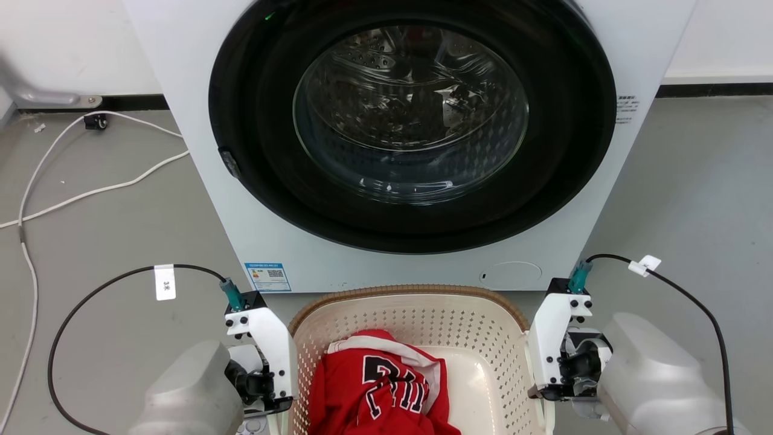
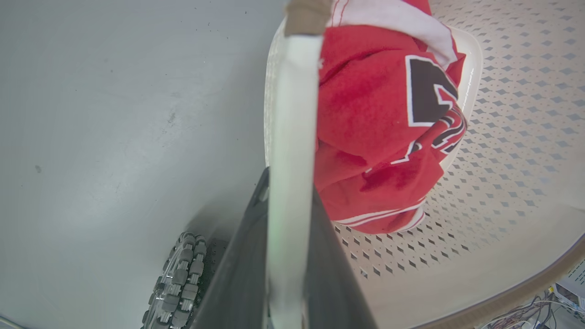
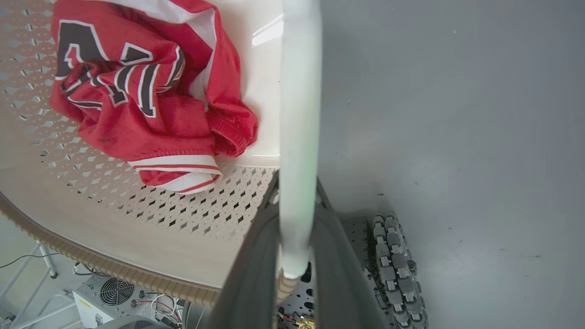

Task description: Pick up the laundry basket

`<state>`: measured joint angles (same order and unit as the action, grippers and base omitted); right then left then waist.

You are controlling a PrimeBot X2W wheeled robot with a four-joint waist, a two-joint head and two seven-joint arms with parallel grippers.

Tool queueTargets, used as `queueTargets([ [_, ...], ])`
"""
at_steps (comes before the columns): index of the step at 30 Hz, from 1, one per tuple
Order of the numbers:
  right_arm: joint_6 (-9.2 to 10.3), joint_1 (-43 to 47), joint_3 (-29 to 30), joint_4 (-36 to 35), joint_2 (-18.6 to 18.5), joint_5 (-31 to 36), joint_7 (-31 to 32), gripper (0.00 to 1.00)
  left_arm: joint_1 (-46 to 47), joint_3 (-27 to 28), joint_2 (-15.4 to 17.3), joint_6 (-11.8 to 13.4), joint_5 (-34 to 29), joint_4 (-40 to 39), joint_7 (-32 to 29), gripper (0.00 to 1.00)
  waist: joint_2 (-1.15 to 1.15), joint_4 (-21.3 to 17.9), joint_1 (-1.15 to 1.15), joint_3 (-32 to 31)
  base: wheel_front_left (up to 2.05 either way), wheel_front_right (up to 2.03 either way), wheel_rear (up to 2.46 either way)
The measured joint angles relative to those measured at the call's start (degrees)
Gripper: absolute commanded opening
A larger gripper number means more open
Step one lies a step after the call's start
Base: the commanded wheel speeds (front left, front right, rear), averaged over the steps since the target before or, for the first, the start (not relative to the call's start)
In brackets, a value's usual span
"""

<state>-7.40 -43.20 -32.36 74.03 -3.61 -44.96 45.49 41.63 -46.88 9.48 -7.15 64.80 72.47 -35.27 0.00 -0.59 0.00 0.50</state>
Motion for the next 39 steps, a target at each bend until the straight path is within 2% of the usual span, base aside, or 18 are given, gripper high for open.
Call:
queueTargets([
  [39, 0.0, 0.3, 3.2, 0.0, 0.0, 3.2, 0.7, 0.0, 0.0, -1.2, -0.3, 0.0, 1.6, 0.1, 1.2, 0.0, 0.0, 0.7, 0.0, -0.2, 0.0, 0.0, 0.0],
])
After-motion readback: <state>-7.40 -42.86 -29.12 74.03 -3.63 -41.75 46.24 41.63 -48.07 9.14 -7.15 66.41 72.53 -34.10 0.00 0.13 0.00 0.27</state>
